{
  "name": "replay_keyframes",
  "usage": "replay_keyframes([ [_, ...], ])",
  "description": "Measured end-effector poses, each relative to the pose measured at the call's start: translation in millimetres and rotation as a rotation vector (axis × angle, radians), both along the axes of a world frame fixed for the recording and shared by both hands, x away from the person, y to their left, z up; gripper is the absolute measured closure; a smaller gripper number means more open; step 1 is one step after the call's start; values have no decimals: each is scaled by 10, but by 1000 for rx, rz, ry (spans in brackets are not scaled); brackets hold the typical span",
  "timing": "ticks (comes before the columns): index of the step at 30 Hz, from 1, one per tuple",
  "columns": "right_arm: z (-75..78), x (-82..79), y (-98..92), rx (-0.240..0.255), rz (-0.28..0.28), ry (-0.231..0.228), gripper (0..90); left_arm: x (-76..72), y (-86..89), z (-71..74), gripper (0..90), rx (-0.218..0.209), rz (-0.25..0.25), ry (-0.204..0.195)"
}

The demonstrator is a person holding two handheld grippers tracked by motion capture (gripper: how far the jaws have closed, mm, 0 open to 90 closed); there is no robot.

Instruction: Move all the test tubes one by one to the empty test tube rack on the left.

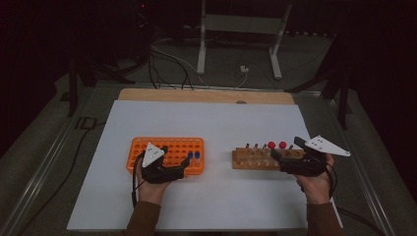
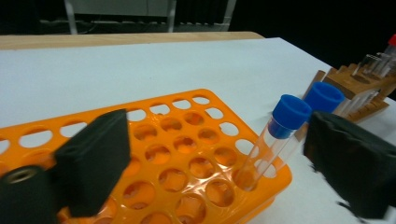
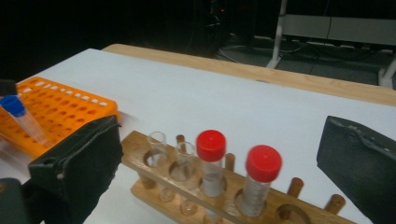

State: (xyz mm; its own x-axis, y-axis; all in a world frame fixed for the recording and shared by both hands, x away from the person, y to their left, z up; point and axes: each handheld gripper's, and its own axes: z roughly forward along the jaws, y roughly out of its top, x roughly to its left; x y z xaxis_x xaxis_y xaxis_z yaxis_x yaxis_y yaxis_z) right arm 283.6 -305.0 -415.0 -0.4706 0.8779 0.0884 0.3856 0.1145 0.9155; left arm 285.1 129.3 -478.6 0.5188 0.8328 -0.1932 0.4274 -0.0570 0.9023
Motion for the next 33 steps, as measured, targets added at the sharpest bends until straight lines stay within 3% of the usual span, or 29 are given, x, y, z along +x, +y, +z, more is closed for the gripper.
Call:
replay_keyframes([
  [8,-101,56,-110,-10,-26,18,126,-25,51,55,3,-9,25,-28],
  [13,-171,72,-170,-55,-55,17,314,-13,60,54,4,-6,28,-10],
  [19,-305,125,-192,-75,-34,46,564,-13,49,54,4,-12,24,-6],
  [33,-487,203,-155,-69,-24,85,700,-14,61,61,4,-25,24,-3],
])
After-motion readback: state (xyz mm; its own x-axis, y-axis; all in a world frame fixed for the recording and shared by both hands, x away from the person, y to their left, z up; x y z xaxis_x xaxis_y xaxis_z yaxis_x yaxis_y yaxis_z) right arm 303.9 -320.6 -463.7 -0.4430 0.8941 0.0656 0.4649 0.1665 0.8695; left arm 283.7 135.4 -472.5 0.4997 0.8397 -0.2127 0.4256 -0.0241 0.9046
